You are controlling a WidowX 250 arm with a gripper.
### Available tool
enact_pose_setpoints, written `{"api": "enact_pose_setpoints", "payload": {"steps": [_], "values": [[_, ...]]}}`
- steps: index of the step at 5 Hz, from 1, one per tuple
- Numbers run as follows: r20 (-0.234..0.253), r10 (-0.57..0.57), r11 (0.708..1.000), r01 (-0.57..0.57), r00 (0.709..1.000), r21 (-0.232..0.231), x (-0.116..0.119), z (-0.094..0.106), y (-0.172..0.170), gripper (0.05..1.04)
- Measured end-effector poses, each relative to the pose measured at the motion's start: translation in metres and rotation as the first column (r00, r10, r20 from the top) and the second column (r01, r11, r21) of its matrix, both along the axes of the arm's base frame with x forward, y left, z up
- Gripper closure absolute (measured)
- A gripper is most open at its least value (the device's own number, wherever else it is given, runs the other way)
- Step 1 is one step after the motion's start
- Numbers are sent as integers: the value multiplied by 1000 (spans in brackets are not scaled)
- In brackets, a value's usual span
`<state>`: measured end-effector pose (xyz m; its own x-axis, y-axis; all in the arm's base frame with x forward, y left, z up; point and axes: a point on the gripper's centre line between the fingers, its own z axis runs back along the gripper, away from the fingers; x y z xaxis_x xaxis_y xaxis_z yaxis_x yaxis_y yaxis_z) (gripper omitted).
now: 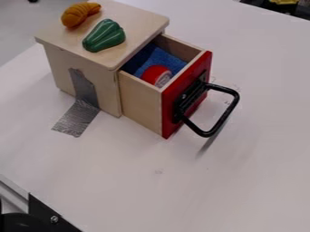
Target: Moved the green object and put it on the table
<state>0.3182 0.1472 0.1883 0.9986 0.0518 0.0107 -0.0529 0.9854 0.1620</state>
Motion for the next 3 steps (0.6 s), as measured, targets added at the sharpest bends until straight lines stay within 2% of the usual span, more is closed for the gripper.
{"api": "enact_pose_setpoints", "payload": {"steps": [1, 2, 3], "values": [[-35, 0, 1000, 0, 999, -17, 0, -12, -1, 85], [-75, -33, 998, 29, 997, -60, -9, -38, -11, 85], [-86, -90, 993, 83, 992, -80, -15, -48, -33, 85]]}}
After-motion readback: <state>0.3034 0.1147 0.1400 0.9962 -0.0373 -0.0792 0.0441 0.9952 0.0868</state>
